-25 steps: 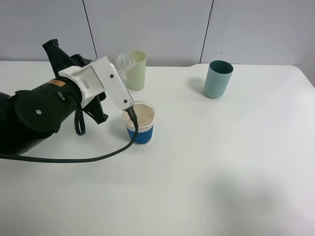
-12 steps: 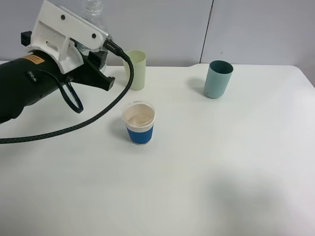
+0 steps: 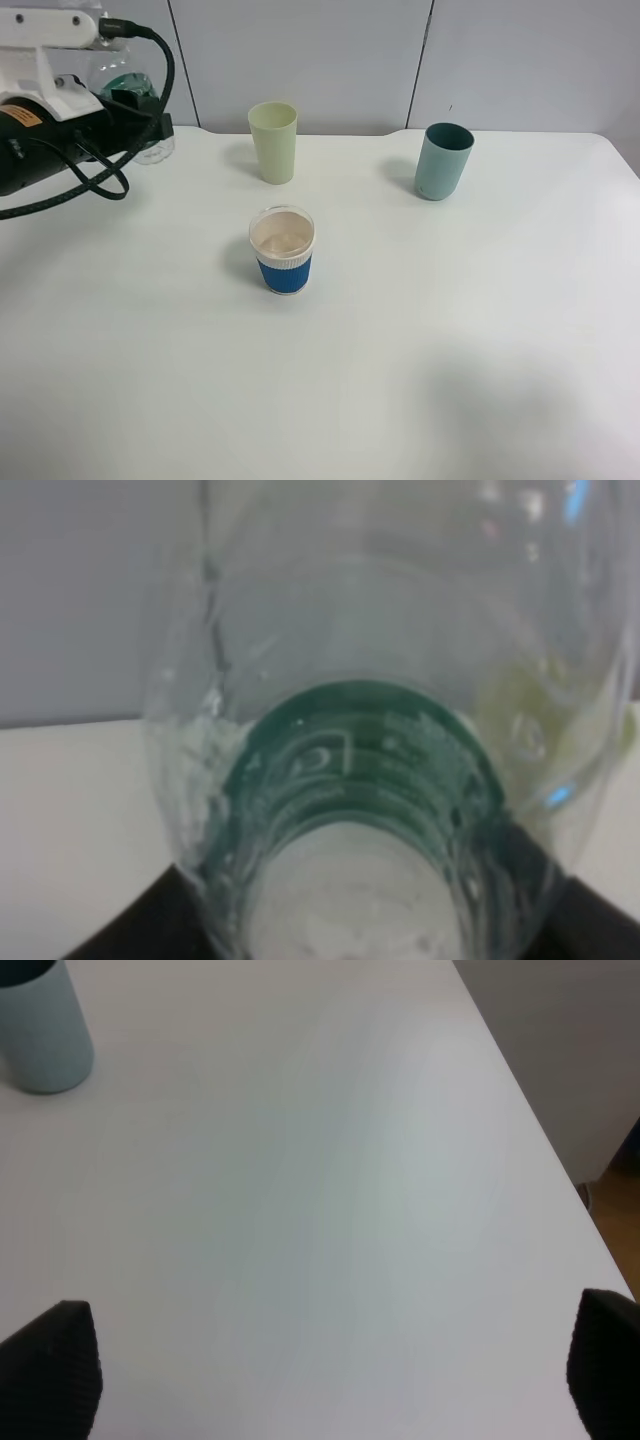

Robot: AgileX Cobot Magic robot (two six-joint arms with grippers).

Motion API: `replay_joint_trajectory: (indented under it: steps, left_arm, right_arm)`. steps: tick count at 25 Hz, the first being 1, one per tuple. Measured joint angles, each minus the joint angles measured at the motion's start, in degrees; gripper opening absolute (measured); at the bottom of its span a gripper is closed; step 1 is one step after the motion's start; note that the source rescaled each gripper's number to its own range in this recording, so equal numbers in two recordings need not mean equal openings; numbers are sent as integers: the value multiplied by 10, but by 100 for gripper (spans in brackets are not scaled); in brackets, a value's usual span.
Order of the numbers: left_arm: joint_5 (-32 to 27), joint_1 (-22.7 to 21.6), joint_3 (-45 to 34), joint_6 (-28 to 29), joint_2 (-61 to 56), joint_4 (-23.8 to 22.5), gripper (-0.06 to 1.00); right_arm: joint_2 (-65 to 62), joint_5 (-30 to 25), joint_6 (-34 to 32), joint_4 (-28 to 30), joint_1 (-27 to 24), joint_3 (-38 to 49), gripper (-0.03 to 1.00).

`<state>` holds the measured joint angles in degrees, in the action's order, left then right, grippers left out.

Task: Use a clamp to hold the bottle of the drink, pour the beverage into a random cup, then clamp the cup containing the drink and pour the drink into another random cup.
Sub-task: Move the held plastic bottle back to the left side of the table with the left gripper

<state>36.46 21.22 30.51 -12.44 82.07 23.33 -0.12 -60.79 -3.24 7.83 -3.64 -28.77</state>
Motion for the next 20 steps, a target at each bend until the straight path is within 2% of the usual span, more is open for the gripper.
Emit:
replay_joint_trajectory:
  steps: [5, 10, 14, 20]
  left_arm:
    - [1, -49, 0, 57, 13, -81, 1]
    - [9, -71, 0, 69, 57, -142, 1]
    - [51, -72, -2, 70, 96, -167, 1]
    - [117, -72, -2, 83, 148, -174, 1]
  right_arm:
    - [0, 0, 0, 0, 0, 0, 79]
    - [0, 0, 0, 0, 0, 0, 79]
    - [0, 0, 0, 0, 0, 0, 79]
    - [0, 0, 0, 0, 0, 0, 79]
